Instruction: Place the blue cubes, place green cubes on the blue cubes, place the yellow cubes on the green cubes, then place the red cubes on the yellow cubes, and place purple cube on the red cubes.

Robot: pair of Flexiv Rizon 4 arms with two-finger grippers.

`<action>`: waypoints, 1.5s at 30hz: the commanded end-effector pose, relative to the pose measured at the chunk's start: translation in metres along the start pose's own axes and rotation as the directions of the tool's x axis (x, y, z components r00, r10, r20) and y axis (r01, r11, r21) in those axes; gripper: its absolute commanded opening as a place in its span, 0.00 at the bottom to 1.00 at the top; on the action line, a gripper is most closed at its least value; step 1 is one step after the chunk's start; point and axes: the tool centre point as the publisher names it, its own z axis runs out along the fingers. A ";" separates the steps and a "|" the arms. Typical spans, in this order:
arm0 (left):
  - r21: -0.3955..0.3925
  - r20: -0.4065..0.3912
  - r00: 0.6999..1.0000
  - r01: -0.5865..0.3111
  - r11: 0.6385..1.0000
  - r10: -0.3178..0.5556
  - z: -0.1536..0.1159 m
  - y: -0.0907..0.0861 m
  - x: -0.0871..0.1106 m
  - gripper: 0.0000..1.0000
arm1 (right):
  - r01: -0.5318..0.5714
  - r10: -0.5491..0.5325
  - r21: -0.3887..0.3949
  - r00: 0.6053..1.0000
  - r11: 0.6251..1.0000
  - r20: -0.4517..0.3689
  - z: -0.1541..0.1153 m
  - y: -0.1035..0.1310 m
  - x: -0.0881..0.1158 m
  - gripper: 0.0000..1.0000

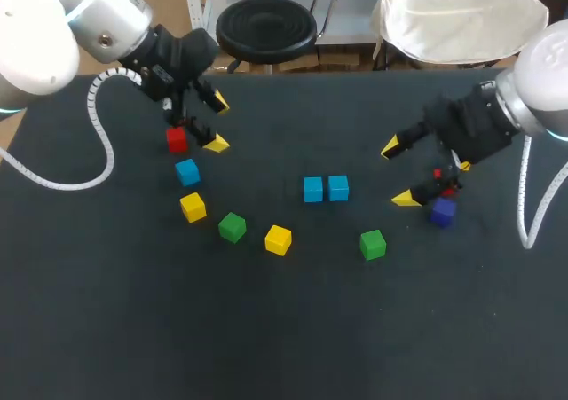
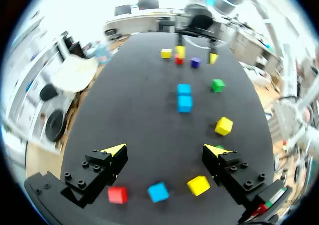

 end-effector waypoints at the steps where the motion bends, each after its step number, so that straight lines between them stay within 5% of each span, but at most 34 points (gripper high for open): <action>1: -0.059 0.028 0.996 0.085 0.995 -0.083 -0.013 0.007 0.027 1.00 | 0.000 0.000 -0.001 1.000 1.000 0.003 0.000 0.000 0.000 1.00; 7: -0.080 0.017 0.996 0.084 0.993 -0.083 -0.014 0.013 0.052 1.00 | 0.000 0.000 -0.001 1.000 1.000 0.003 0.000 0.000 0.000 1.00; 22: -0.080 0.017 0.996 0.084 0.993 -0.083 -0.014 0.013 0.052 1.00 | 0.000 0.000 -0.001 1.000 1.000 0.003 0.000 0.000 0.000 1.00; 35: -0.137 0.073 0.963 0.268 0.954 -0.260 -0.007 0.046 0.083 1.00 | 0.000 0.000 -0.001 1.000 1.000 0.003 0.000 0.000 0.000 1.00; 45: -0.162 0.078 0.927 0.375 0.913 -0.367 -0.001 0.038 0.136 1.00 | 0.000 0.000 -0.001 1.000 1.000 0.003 0.000 0.000 0.000 1.00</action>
